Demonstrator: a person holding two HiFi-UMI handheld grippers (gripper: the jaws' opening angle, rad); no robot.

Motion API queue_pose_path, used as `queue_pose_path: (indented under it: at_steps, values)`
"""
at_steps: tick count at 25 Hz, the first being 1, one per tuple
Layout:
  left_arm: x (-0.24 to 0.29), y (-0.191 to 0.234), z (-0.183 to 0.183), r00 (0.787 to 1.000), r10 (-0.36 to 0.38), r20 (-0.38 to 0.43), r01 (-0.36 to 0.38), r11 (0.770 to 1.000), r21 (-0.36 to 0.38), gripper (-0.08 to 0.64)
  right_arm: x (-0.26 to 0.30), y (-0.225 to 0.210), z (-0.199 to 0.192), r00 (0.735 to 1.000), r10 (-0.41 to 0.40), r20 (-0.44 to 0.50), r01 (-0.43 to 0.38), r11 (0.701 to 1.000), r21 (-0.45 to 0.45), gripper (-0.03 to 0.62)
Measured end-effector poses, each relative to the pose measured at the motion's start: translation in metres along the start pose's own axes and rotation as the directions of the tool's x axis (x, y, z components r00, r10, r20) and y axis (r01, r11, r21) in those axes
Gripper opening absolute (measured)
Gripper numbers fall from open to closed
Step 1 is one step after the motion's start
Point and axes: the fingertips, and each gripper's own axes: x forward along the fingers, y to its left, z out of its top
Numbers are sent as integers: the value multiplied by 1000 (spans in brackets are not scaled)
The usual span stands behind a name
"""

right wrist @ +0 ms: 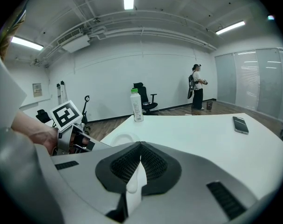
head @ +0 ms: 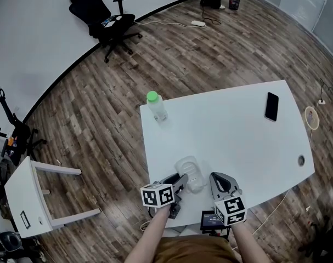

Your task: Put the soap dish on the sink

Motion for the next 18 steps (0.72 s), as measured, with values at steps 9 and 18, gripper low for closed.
queue_pose_path:
  at_steps: [9, 18]
  values:
    - [-3, -3, 0, 999, -30, 13, 30, 999, -15, 184, 2, 6, 3, 1000, 15, 3, -15, 1000, -9, 9]
    - [-6, 2, 0, 1000, -20, 1, 20, 1000, -17, 187, 7, 6, 4, 1000, 19, 3, -19, 1000, -12, 9]
